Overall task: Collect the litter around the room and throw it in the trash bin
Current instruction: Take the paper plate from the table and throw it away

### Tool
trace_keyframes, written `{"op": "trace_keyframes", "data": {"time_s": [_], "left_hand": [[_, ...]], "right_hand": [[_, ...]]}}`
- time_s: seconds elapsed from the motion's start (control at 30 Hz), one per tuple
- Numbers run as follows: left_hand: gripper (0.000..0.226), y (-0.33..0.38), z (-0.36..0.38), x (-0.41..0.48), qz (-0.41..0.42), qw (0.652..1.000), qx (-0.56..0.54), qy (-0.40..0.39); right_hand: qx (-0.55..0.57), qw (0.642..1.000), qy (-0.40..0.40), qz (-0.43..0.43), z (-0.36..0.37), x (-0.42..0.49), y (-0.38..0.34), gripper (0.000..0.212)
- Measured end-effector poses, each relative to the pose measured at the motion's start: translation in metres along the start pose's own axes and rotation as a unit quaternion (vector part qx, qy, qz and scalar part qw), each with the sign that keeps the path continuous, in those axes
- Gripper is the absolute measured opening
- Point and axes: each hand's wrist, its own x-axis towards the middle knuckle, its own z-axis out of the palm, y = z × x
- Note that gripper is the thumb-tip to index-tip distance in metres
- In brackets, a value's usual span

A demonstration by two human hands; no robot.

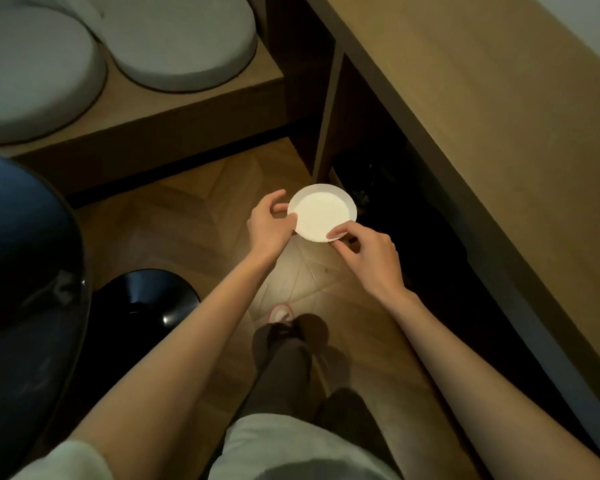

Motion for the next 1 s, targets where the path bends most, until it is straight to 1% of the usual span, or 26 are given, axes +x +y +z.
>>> {"op": "trace_keyframes", "data": {"time_s": [0.13, 0.27, 0.47, 0.67, 0.73, 0.83, 0.9, 1.0], "left_hand": [[0.048, -0.006, 0.016, 0.061, 0.008, 1.000, -0.011, -0.005], [0.045, -0.030, 0.045, 0.111, 0.011, 1.000, -0.025, -0.014], [0.039, -0.097, 0.104, 0.185, 0.073, 0.996, 0.017, -0.041], [0.047, -0.166, 0.180, 0.255, 0.102, 0.990, -0.016, -0.098], [0.047, -0.187, 0.199, 0.275, 0.146, 0.984, 0.023, -0.097], [0.046, -0.216, 0.221, 0.301, 0.241, 0.960, 0.113, -0.082], [0.046, -0.235, 0.232, 0.310, 0.268, 0.949, 0.148, -0.073], [0.047, -0.258, 0.246, 0.315, 0.283, 0.936, 0.195, -0.072]], "right_hand": [[0.031, 0.999, 0.031, 0.011, 0.027, 0.058, 0.019, 0.016], [0.054, 0.997, 0.058, 0.024, 0.060, 0.103, 0.054, 0.015], [0.065, 0.993, 0.097, 0.028, 0.120, 0.153, 0.138, 0.015], [0.048, 0.988, 0.139, 0.036, 0.166, 0.207, 0.230, 0.016], [0.056, 0.986, 0.151, 0.052, 0.176, 0.225, 0.260, 0.018], [0.091, 0.981, 0.143, 0.096, 0.190, 0.254, 0.303, 0.018], [0.087, 0.979, 0.141, 0.119, 0.201, 0.270, 0.327, 0.017], [0.067, 0.978, 0.127, 0.152, 0.210, 0.283, 0.345, 0.022]]}}
